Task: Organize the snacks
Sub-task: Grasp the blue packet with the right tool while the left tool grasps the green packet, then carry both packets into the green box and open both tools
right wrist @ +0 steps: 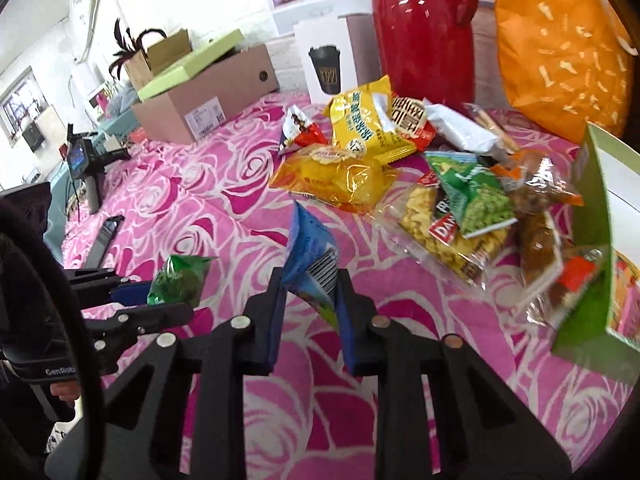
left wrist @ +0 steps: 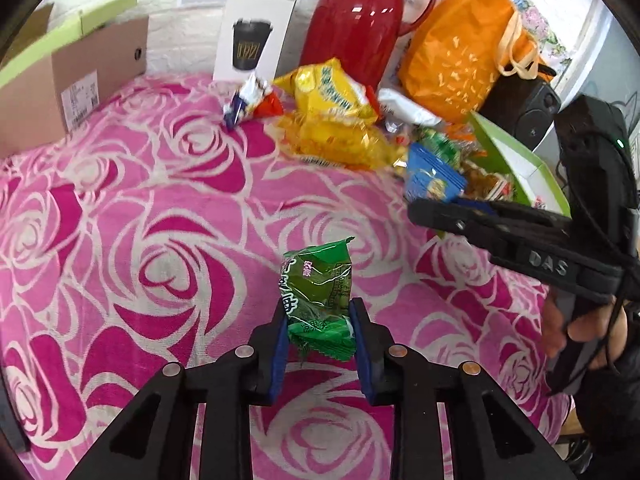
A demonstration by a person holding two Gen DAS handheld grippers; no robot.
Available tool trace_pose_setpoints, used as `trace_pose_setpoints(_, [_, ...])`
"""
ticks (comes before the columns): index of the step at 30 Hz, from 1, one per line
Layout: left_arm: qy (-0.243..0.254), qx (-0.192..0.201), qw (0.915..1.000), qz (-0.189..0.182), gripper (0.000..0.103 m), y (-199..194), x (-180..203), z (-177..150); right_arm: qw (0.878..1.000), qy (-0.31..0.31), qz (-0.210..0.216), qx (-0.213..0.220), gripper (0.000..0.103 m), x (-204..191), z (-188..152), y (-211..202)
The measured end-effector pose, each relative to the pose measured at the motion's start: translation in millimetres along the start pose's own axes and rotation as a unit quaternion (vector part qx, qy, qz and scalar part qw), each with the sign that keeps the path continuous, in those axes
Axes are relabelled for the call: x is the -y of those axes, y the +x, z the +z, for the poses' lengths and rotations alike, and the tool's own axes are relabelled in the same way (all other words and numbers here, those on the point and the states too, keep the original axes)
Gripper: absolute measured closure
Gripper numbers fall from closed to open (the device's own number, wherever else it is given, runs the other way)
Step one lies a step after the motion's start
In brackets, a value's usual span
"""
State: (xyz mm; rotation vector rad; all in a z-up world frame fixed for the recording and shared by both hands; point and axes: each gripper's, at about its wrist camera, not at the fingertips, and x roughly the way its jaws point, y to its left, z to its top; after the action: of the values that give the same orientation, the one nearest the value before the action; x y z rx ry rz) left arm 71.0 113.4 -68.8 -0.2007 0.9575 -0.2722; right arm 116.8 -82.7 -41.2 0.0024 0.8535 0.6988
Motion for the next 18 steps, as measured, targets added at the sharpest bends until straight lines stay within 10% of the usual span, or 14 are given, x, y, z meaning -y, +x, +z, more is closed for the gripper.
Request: trace_pose_setpoints(18, [0.117, 0.063, 0.9864, -0.097, 0.075, -28, 145, 56, 0.971, 0.147, -0.137, 0.126, 0.077, 89, -53, -150])
